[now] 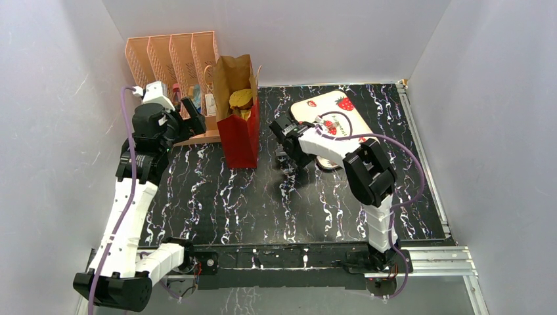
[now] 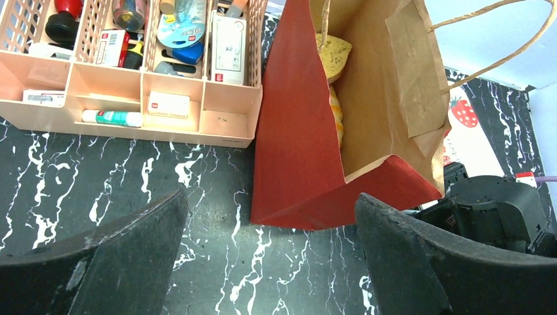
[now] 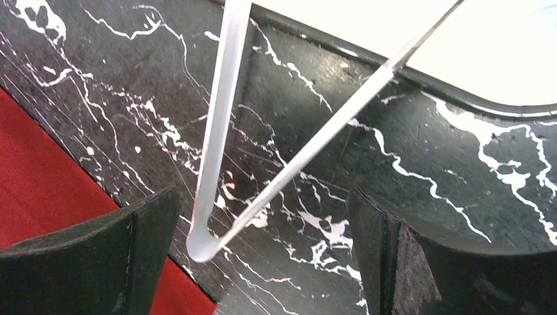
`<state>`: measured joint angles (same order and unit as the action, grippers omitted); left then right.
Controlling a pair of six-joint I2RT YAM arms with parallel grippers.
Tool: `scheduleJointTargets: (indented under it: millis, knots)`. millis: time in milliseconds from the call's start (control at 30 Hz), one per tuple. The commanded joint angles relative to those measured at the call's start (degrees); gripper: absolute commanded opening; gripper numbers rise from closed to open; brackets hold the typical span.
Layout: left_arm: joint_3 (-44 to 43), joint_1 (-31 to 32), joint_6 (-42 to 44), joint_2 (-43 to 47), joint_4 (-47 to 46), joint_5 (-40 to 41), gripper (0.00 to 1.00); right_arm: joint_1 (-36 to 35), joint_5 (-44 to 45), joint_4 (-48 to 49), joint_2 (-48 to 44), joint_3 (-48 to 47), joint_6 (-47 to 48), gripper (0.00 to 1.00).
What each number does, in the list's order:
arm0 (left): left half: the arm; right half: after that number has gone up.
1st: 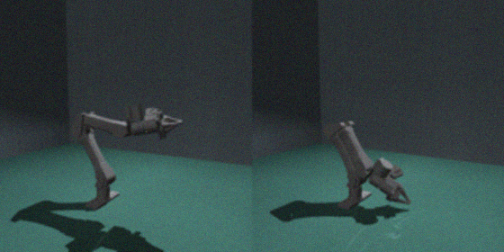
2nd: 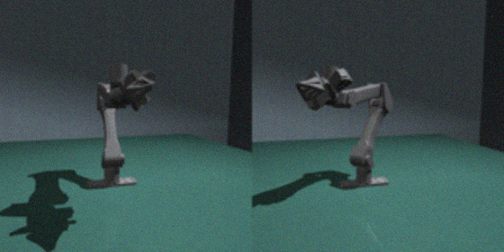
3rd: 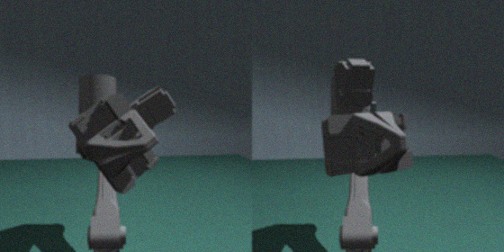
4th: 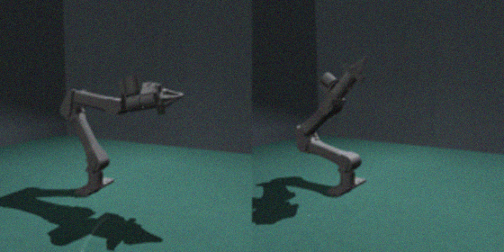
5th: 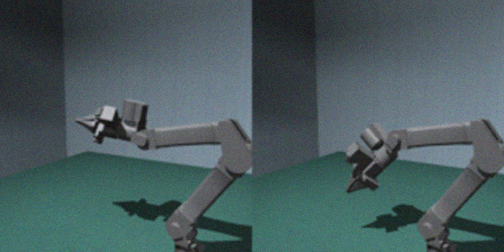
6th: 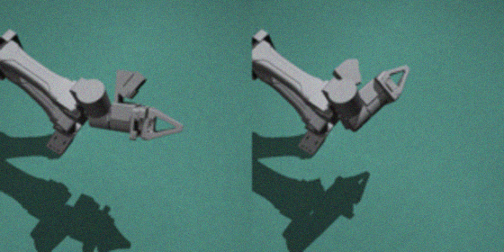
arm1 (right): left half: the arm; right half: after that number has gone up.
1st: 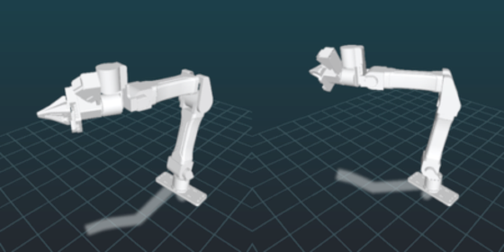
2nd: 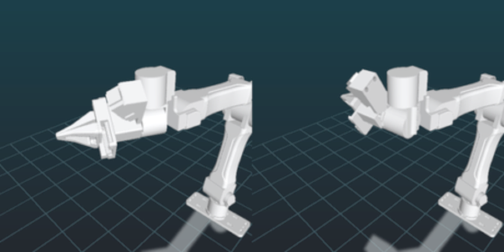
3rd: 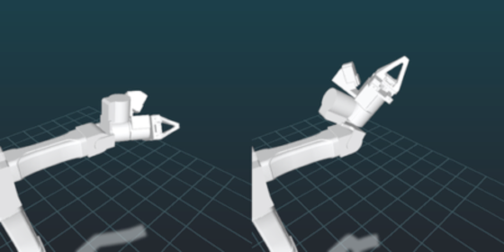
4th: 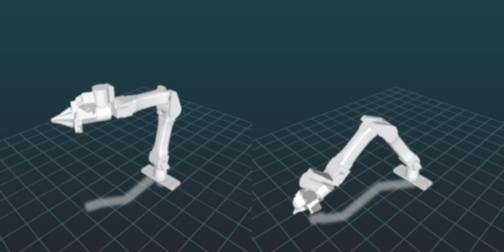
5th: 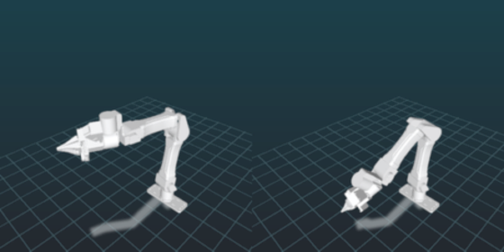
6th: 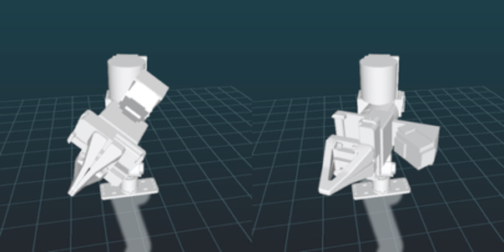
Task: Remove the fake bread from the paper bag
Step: Pick up the clamp from the container.
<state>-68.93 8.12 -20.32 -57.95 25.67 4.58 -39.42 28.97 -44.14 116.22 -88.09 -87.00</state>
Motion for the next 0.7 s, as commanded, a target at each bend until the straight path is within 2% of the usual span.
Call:
scheduleJointTargets:
  millis: [0, 400, 667]
  knots:
    - [-3.09, 0.31, 0.94, -0.68, -1.99, -1.65, 0.98, 1.85, -0.23, 1.74, 1.01, -3.38, 0.42, 0.98]
    - [-5.21, 0.36, 1.07, -3.05, -4.24, -2.70, 0.98, 3.39, -0.85, -3.69, 8.08, -13.10, 2.09, 0.98]
    - [-5.11, 0.32, 1.50, -3.14, -5.77, -3.65, 0.98, 3.75, -0.02, -15.50, 15.29, -24.36, 3.43, 0.92]
